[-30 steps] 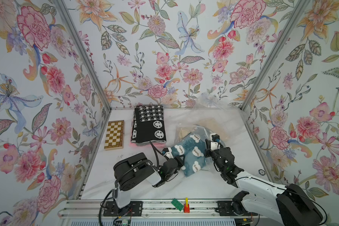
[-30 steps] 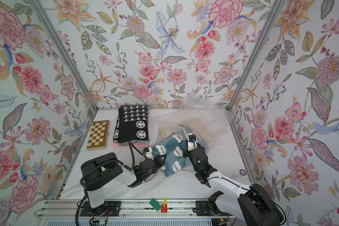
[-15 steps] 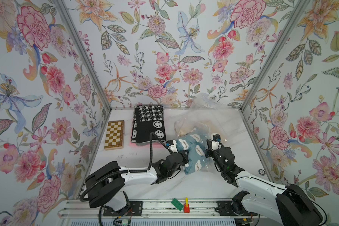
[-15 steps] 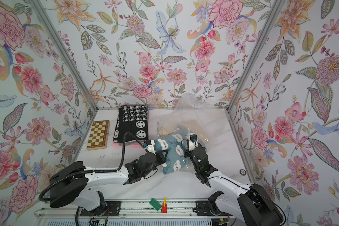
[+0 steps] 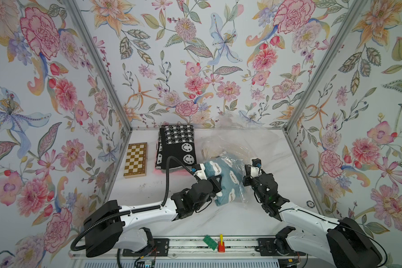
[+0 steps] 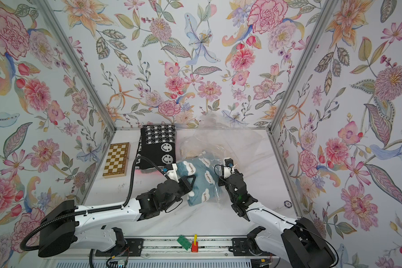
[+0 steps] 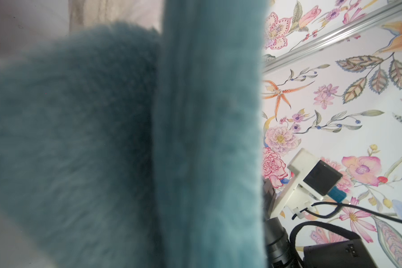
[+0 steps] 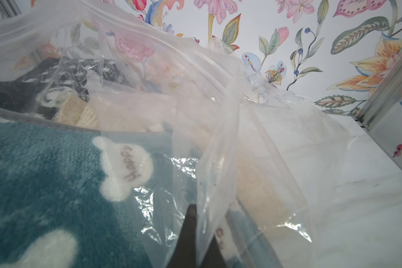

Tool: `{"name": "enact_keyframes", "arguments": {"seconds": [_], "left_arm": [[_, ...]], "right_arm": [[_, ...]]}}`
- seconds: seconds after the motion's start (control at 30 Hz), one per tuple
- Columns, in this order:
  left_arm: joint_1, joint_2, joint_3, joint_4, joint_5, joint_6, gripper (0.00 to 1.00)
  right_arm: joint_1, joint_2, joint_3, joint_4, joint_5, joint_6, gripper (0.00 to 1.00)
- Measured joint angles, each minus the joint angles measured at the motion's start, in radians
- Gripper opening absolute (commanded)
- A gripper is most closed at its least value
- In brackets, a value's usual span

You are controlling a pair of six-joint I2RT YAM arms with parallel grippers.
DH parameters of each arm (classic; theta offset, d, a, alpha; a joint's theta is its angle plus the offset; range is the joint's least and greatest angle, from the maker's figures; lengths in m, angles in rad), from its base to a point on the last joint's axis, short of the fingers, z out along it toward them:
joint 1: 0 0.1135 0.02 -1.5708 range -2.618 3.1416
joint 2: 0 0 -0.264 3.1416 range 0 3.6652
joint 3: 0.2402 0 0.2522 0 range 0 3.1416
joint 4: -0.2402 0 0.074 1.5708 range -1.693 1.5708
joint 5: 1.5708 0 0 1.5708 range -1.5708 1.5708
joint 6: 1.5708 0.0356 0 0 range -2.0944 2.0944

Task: Take the blanket out of the vacuum bag
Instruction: Take out the blanket from the vacuum bag.

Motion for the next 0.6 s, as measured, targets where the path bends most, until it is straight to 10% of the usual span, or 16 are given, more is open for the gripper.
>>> {"name": "enact_keyframes", "arguments": {"seconds": [0.6], "left_arm": [[-0.031,-0.013,0.317,-0.399,-0.089,-0.136,0.00]], "right_arm": [[0.022,0.014,0.004,0.015,0.012,-0.030,0.00]]}}
